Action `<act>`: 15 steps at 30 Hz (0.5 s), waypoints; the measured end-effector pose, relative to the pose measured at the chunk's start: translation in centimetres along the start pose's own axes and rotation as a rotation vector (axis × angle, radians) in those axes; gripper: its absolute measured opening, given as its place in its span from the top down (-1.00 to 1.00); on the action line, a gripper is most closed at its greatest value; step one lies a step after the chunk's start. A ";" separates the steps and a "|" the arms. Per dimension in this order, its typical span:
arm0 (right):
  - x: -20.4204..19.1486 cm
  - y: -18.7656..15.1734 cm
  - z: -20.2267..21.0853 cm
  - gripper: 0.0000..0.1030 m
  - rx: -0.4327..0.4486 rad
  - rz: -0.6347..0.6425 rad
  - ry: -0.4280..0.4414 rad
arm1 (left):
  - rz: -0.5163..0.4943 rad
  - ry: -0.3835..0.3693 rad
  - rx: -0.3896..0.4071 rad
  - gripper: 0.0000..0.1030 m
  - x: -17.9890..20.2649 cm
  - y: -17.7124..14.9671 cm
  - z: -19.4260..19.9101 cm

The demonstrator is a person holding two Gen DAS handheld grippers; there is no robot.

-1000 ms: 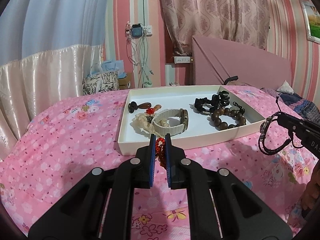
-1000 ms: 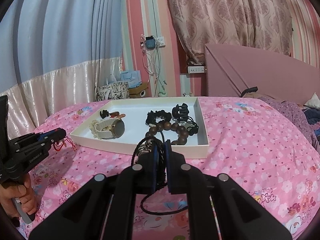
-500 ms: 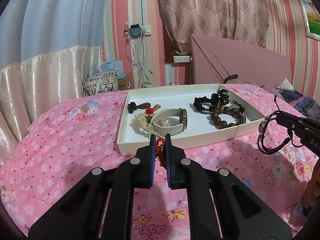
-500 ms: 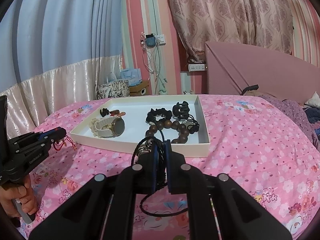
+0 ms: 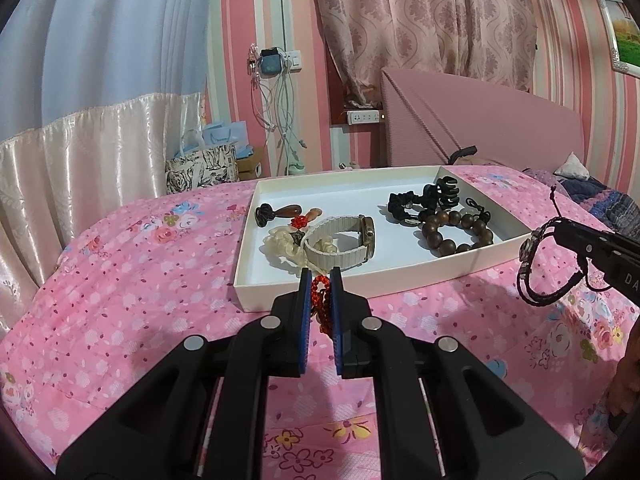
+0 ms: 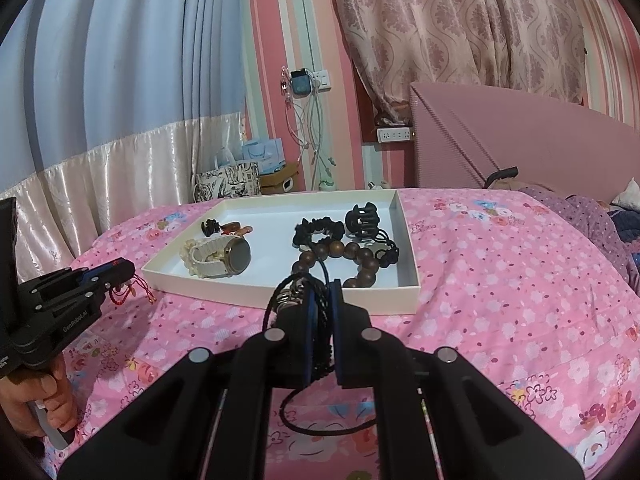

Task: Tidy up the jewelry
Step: 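Lift the red charm and black cord bracelet toward the tray with both tools, then lower the red charm and cord bracelet over the tray and open both tools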

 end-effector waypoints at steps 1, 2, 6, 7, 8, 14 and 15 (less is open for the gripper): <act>0.0 0.1 -0.1 0.86 -0.002 -0.002 0.002 | 0.001 -0.002 -0.002 0.87 0.0 0.0 -0.1; 0.0 0.1 -0.1 0.86 -0.004 -0.005 0.002 | 0.001 0.000 -0.007 0.87 0.0 0.0 -0.2; -0.1 0.4 -0.4 0.86 -0.016 -0.017 0.023 | -0.006 -0.003 0.003 0.87 0.2 0.2 0.1; -0.5 0.8 -0.6 0.86 -0.027 -0.014 0.039 | -0.014 0.007 0.005 0.88 0.3 0.5 0.2; -0.6 1.1 -0.7 0.86 -0.030 -0.011 0.046 | -0.013 0.006 0.008 0.88 0.3 1.0 0.4; -2.9 7.2 -2.6 0.86 -0.034 0.046 0.143 | -0.024 -0.043 0.053 0.88 0.1 7.0 0.7; -3.3 8.4 -3.3 0.86 -0.035 0.054 0.160 | -0.020 -0.052 0.057 0.88 0.0 8.0 0.4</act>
Point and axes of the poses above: each gripper's, at about its wrist camera, not at the fingertips, and z roughly against the way its jaws point, x to its right, y to its top, the point moved 5 cm from there along -z, roughly the way its jaws point, and after that the axes turned 2 degrees about z, right-handed, at the moved point
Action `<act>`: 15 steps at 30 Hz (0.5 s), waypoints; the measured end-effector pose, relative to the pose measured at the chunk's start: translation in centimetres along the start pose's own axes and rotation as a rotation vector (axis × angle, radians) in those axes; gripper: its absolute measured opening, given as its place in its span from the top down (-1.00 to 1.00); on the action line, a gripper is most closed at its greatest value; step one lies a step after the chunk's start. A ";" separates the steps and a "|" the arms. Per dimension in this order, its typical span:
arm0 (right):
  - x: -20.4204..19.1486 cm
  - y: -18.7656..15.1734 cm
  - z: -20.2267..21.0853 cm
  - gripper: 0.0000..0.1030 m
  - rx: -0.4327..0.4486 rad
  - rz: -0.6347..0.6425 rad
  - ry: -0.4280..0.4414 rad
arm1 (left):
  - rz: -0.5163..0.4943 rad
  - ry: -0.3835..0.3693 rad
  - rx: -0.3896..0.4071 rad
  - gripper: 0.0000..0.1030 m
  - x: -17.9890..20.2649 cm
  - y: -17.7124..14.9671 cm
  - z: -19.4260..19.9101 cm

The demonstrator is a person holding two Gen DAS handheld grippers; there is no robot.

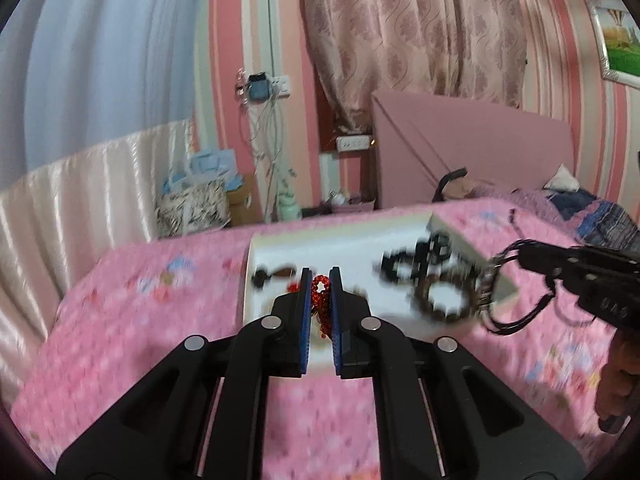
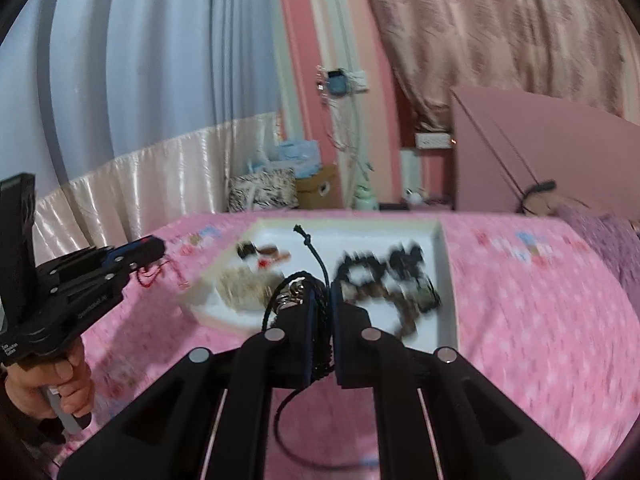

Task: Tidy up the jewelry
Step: 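Lower the red charm and cord bracelet over the tray and open both tools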

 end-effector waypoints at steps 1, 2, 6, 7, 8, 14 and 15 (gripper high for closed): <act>-0.1 0.9 -0.6 0.86 -0.002 0.006 0.006 | 0.009 -0.011 0.006 0.88 -0.2 1.1 -0.5; -0.2 1.6 -1.3 0.86 -0.006 0.014 0.006 | 0.018 -0.025 -0.004 0.88 -0.4 2.0 -1.3; -0.1 4.1 -5.0 0.86 -0.040 0.027 0.011 | 0.064 -0.039 -0.021 0.88 -1.3 4.4 -4.7; 0.1 4.6 -6.3 0.86 -0.051 0.027 0.001 | 0.076 -0.040 -0.033 0.88 -1.4 4.7 -5.6; 0.4 4.9 -7.6 0.86 -0.065 0.023 -0.011 | 0.091 -0.037 -0.051 0.88 -1.6 5.0 -6.8; 3.7 6.0 -14.4 0.86 -0.148 -0.058 -0.028 | 0.172 -0.065 -0.140 0.88 -1.9 5.6 -14.4; 4.3 6.1 -15.7 0.87 -0.166 -0.074 -0.030 | 0.175 -0.069 -0.151 0.88 -1.9 5.5 -15.1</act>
Point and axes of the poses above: each gripper's, at about its wrist camera, not at the fingertips, and z roughly against the way its jaws point, x to its right, y to its top, the point moved 5 cm from there along -z, roughly the way its jaws point, and after that the axes turned 2 degrees about z, right-handed, at the moved point
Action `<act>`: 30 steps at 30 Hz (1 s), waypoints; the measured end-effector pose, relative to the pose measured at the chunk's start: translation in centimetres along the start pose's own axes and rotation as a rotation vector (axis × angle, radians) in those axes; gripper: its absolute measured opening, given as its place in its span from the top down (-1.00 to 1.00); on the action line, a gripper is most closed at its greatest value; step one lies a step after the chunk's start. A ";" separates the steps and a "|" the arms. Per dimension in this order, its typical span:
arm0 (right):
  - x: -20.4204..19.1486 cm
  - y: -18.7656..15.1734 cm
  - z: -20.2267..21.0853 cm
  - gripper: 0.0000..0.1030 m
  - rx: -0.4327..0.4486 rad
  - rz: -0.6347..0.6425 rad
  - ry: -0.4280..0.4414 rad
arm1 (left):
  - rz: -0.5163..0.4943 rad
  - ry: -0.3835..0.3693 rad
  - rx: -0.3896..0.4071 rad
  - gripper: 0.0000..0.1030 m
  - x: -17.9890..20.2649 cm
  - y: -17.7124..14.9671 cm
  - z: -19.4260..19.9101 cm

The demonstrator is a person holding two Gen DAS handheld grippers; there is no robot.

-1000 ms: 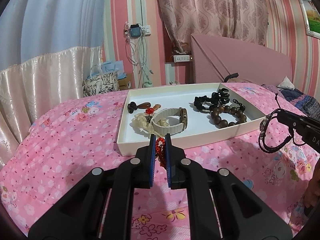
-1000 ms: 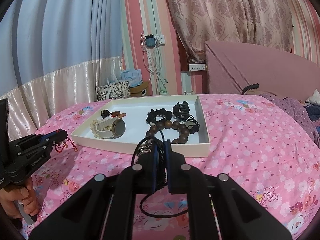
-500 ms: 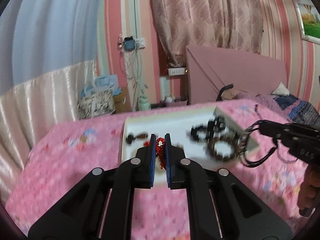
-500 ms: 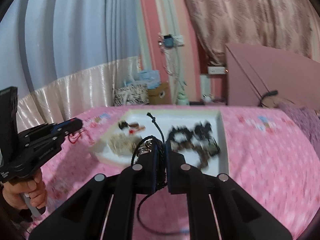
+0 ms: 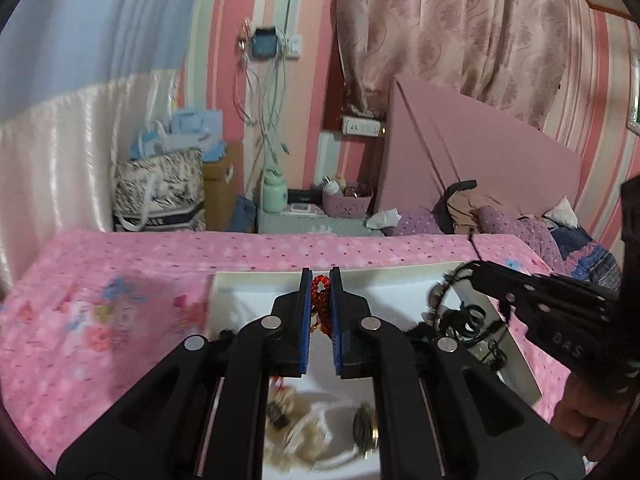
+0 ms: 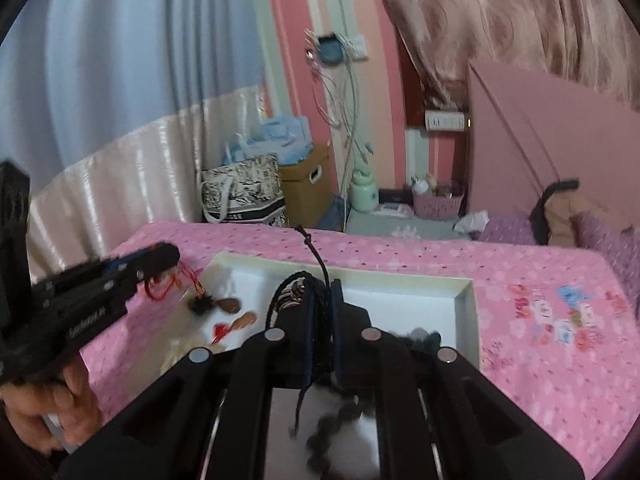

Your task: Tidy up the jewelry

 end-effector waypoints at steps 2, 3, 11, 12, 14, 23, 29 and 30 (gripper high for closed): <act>1.2 0.2 -2.2 0.86 -0.034 -0.048 0.006 | 0.018 -0.014 -0.036 0.88 0.2 -0.1 -2.3; 1.7 0.2 -3.0 0.86 -0.049 -0.066 0.006 | 0.026 -0.017 -0.052 0.88 0.3 -0.1 -3.2; 5.0 -2.3 -8.7 0.87 -0.189 -0.157 -0.061 | 0.008 0.039 -0.231 0.88 0.8 -2.9 -10.3; 5.3 -2.6 -9.1 0.86 -0.205 -0.163 -0.075 | 0.016 0.034 -0.262 0.88 0.8 -3.2 -10.8; 5.8 -2.8 -9.3 0.86 -0.218 -0.162 -0.091 | 0.024 0.038 -0.291 0.88 0.7 -3.7 -11.5; 5.9 -2.5 -9.0 0.40 -0.231 -0.118 -0.139 | 0.020 0.111 -0.324 0.67 0.1 -4.2 -12.1; 5.6 -2.0 -5.5 0.16 -0.176 -0.089 -0.160 | 0.025 0.138 -0.303 0.05 -0.1 -4.1 -10.0; 5.3 -2.0 -4.5 0.06 -0.158 -0.073 -0.162 | 0.027 0.140 -0.294 -0.03 -0.2 -3.9 -9.4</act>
Point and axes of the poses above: each gripper's, at about its wrist camera, not at the fingertips, and z roughly against the way its jaws point, x to its right, y to its top, the point moved 5 cm from there along -z, roughly the way its jaws point, and after that the axes turned 2 degrees about z, right-handed, at the moved point
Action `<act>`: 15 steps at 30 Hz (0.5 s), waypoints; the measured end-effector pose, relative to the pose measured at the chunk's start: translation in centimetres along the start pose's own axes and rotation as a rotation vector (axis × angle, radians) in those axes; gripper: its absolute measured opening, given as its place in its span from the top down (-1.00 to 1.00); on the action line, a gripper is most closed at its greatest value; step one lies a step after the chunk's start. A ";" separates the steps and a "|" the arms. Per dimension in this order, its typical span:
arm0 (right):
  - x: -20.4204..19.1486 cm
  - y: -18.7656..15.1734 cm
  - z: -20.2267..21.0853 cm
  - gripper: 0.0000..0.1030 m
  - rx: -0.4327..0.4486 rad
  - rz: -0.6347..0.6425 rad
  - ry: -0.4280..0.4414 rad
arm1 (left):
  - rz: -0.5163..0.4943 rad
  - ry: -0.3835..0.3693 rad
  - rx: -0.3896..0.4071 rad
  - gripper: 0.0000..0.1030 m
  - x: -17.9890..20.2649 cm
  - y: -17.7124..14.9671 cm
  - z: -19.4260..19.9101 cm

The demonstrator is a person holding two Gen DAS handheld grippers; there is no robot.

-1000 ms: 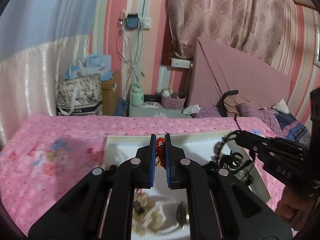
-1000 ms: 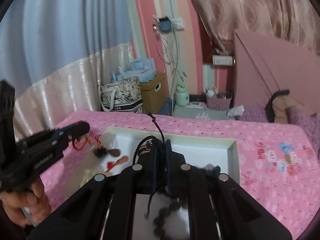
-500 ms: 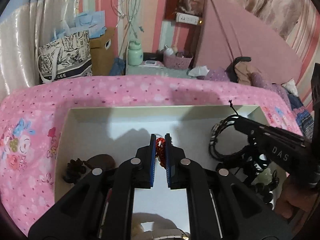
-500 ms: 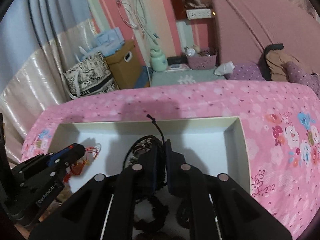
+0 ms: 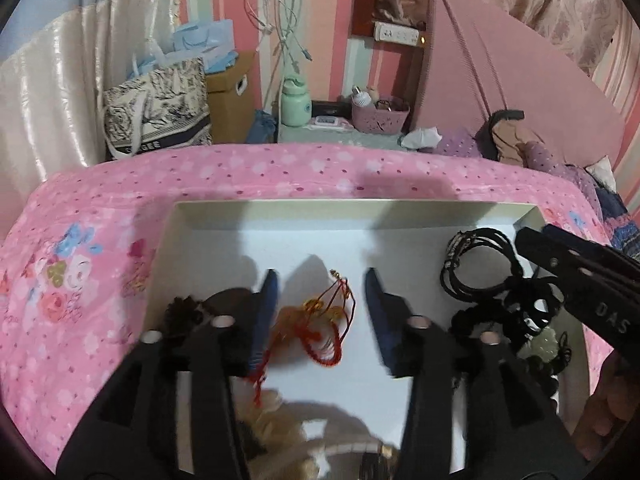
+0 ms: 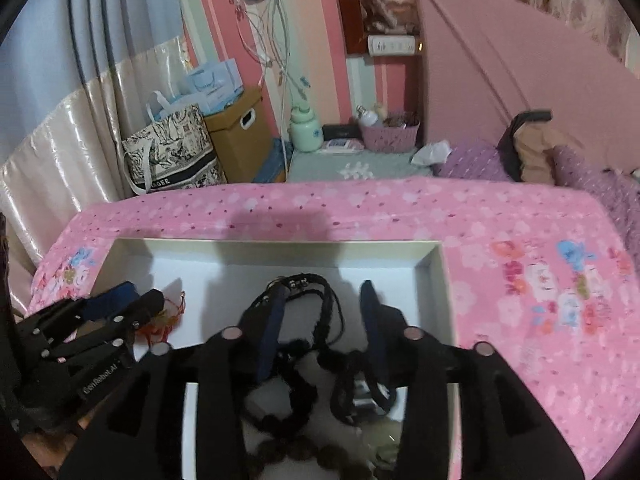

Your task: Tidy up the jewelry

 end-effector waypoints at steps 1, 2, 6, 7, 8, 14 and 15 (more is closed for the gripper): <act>-0.1 -0.2 0.9 0.04 0.013 0.012 -0.002 | 0.001 0.003 0.018 -0.16 -0.1 -0.2 0.9; 0.0 -0.4 1.7 0.02 0.024 0.020 -0.007 | -0.001 0.007 0.038 -0.29 -0.3 -0.4 1.9; 0.0 -2.0 5.8 -0.12 0.084 0.043 -0.013 | 0.011 0.004 0.090 -0.51 -1.0 -1.5 5.4; -0.1 -2.7 7.2 -0.13 0.098 0.048 -0.005 | 0.016 -0.010 0.111 -0.52 -1.3 -2.1 7.0; 0.0 -3.4 8.3 -0.16 0.109 0.052 0.002 | 0.015 -0.013 0.122 -0.53 -1.4 -2.5 7.8; 0.2 -9.5 14.7 -0.32 0.179 0.050 0.013 | -0.017 0.018 0.280 -0.90 -3.4 -7.9 16.5; 0.3 -10.2 15.3 -0.33 0.185 0.043 0.010 | -0.011 0.025 0.296 -0.91 -4.1 -9.2 17.6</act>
Point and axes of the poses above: each gripper's, at about its wrist camera, not at the fingertips, and z roughly against the way its jaws point, x to its right, y to its top, the point moved 5 cm from there along -z, roughly the way its jaws point, and after that the axes turned 2 degrees about z, right-handed, at the moved point
